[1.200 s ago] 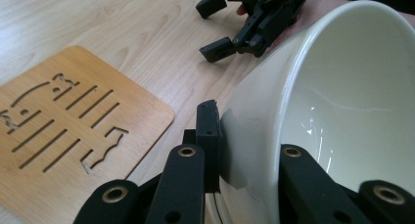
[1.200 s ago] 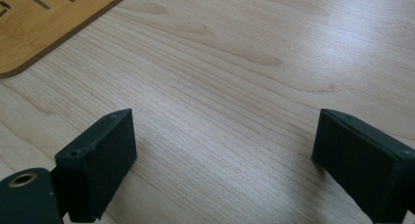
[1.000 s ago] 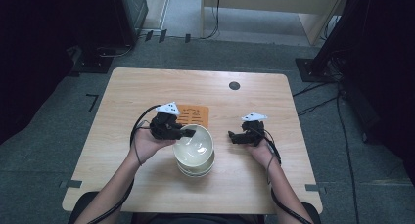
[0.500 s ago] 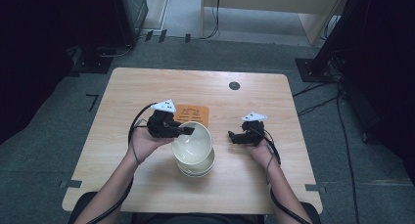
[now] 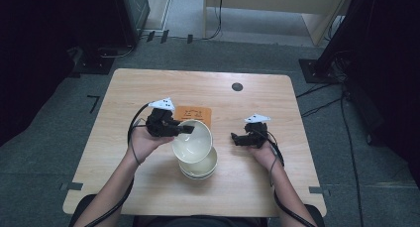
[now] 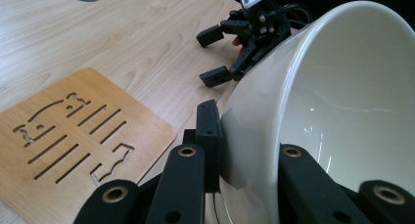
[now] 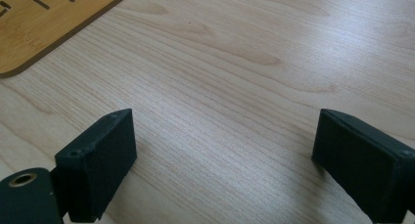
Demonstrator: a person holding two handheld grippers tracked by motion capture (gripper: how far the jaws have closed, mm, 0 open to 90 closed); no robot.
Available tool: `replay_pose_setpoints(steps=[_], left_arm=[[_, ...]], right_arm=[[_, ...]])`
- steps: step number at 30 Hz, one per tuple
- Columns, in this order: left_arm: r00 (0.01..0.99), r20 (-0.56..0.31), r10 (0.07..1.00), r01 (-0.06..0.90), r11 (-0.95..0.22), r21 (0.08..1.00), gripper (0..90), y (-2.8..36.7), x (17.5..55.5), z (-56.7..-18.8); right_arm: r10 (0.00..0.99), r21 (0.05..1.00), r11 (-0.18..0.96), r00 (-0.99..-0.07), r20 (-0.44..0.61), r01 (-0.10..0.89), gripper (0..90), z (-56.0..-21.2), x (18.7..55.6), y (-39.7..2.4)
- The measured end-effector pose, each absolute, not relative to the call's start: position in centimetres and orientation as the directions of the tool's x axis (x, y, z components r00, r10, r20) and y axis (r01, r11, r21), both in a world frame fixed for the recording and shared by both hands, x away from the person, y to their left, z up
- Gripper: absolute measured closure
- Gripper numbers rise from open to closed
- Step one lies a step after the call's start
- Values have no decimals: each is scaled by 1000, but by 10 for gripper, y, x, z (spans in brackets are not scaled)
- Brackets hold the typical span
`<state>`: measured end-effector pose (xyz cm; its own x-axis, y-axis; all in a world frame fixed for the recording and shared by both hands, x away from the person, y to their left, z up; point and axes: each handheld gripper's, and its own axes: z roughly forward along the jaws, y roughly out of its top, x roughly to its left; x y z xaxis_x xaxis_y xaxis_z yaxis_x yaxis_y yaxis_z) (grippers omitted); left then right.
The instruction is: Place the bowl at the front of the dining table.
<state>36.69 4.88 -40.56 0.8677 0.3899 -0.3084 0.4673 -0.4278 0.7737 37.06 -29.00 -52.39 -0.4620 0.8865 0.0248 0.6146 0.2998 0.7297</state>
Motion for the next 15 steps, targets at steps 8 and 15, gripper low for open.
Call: replay_pose_setpoints(steps=[8,15], left_arm=[[863,-300,406,470,-431,770,813,53,370,-403],[863,-310,398,475,-432,767,812,52,373,-397]], right_arm=[[887,730,299,-462,25,615,84,-524,371,-290],[889,730,295,-457,27,617,84,-524,372,-289]])
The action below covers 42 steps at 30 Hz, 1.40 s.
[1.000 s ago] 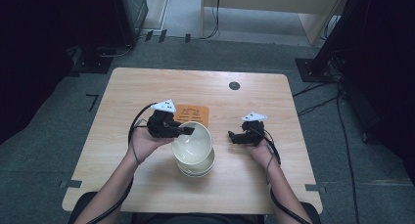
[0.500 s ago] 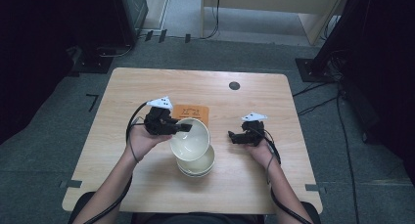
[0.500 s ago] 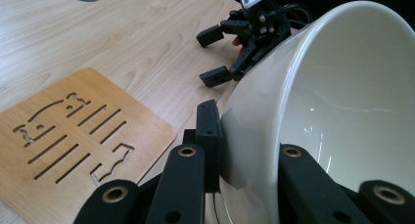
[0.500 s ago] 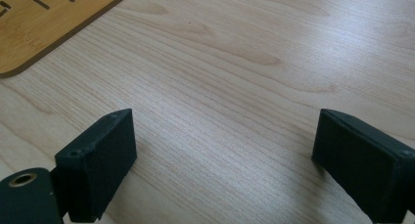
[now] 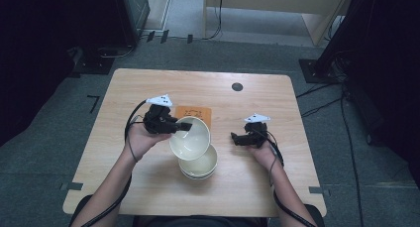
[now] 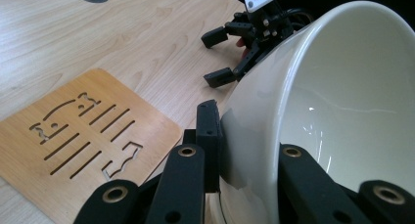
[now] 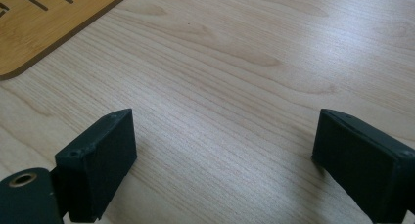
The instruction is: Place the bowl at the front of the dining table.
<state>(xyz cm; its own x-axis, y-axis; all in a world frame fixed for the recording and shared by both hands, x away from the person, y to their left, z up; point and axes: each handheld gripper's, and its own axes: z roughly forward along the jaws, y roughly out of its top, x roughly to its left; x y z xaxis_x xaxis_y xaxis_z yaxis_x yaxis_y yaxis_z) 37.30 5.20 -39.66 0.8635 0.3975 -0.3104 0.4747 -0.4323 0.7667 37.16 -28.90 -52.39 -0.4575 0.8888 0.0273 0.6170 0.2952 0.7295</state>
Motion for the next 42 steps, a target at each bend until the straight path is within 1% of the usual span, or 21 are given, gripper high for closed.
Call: replay_pose_setpoints(steps=[3,12,14,17,21,27,29,32,37,38,42], left_arm=[[866,-298,401,468,-441,766,813,51,377,-395],[867,-309,391,472,-442,763,813,46,387,-388],[873,-286,395,453,-438,777,813,45,388,-387],[877,-277,393,444,-443,779,813,42,391,-388],[876,-289,387,450,-437,779,814,41,393,-389],[879,-271,391,437,-438,786,813,41,395,-387],[880,-274,387,436,-434,788,813,41,396,-385],[869,-308,387,462,-413,785,814,45,400,-385],[862,-300,408,466,-406,786,813,51,403,-386],[856,-312,412,475,-389,790,813,56,405,-387],[850,-313,424,481,-382,789,813,59,407,-387]], right_arm=[[889,729,293,-456,29,618,84,-524,372,-289],[889,730,295,-457,28,617,84,-524,372,-289],[889,730,294,-457,28,617,84,-524,372,-289],[889,730,294,-457,28,617,83,-524,372,-289],[889,730,294,-457,28,616,84,-524,372,-289],[889,730,295,-458,27,616,84,-524,372,-289],[890,730,294,-454,26,617,84,-524,371,-288],[892,730,293,-451,24,617,85,-524,371,-288],[893,731,292,-450,23,616,85,-524,371,-288],[893,731,291,-449,24,617,85,-524,371,-288],[893,731,292,-450,23,616,85,-524,371,-288]])
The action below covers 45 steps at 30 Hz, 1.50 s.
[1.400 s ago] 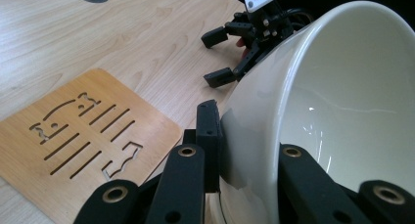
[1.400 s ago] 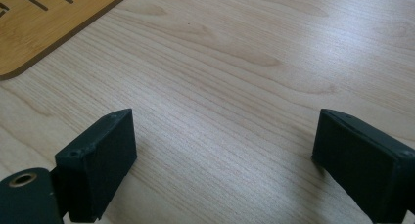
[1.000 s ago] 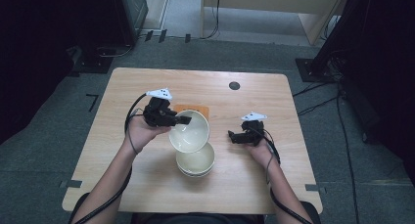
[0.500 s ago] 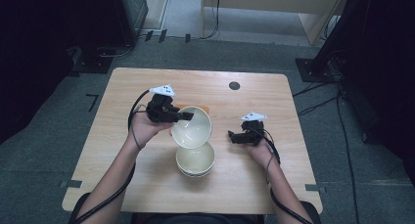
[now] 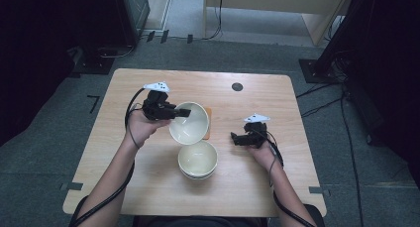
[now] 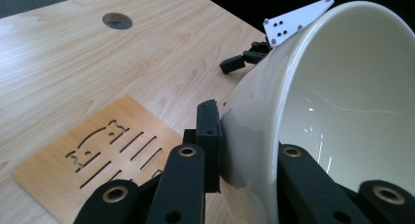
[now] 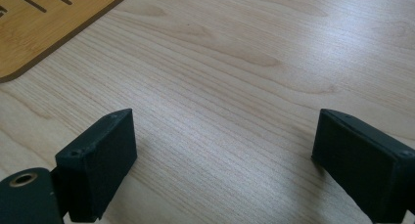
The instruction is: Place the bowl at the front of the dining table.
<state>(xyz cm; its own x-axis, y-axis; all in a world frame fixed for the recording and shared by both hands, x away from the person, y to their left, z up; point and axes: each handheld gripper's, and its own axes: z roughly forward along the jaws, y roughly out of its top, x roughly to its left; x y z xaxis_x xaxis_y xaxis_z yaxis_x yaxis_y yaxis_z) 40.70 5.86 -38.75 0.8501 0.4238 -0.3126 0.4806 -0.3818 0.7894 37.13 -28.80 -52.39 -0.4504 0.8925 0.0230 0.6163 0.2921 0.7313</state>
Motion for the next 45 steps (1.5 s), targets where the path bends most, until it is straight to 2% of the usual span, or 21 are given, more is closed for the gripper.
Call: replay_pose_setpoints(steps=[25,35,45], left_arm=[[819,-310,484,516,-383,766,813,67,430,-410],[815,-324,481,529,-385,756,813,63,439,-419],[821,-297,487,516,-410,752,813,53,452,-419]], right_arm=[[887,731,300,-461,22,613,84,-524,372,-288],[884,731,302,-467,26,612,84,-524,373,-288],[883,729,302,-468,28,615,84,-524,373,-287]])
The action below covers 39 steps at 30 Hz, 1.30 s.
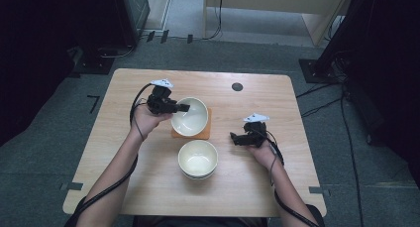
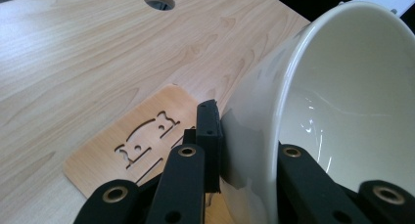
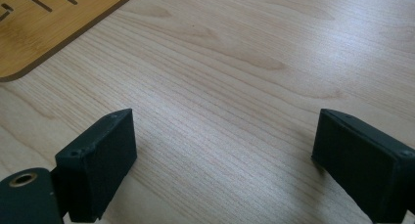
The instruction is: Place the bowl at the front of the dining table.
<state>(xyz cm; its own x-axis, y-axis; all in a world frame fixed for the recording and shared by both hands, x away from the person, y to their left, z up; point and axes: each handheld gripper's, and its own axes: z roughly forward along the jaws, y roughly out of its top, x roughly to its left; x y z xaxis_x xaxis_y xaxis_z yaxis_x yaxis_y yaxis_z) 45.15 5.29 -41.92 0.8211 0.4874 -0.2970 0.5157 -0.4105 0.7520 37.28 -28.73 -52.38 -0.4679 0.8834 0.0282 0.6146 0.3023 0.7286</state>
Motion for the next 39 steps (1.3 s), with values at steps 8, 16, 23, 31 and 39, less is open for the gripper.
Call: replay_pose_setpoints(steps=[8,16,23,31,39], left_arm=[[815,-295,499,516,-392,762,813,52,460,-420],[800,-293,524,535,-400,745,813,53,467,-431],[786,-297,543,553,-400,731,813,58,470,-439],[774,-307,553,571,-401,717,813,60,473,-447],[767,-310,563,582,-404,706,813,61,475,-453]], right_arm=[[883,729,302,-468,28,615,84,-524,373,-287],[883,729,302,-468,28,615,84,-524,373,-287],[883,728,303,-468,28,615,85,-524,373,-287],[884,728,303,-467,28,615,84,-524,373,-287],[884,729,302,-467,28,615,84,-524,373,-287]])
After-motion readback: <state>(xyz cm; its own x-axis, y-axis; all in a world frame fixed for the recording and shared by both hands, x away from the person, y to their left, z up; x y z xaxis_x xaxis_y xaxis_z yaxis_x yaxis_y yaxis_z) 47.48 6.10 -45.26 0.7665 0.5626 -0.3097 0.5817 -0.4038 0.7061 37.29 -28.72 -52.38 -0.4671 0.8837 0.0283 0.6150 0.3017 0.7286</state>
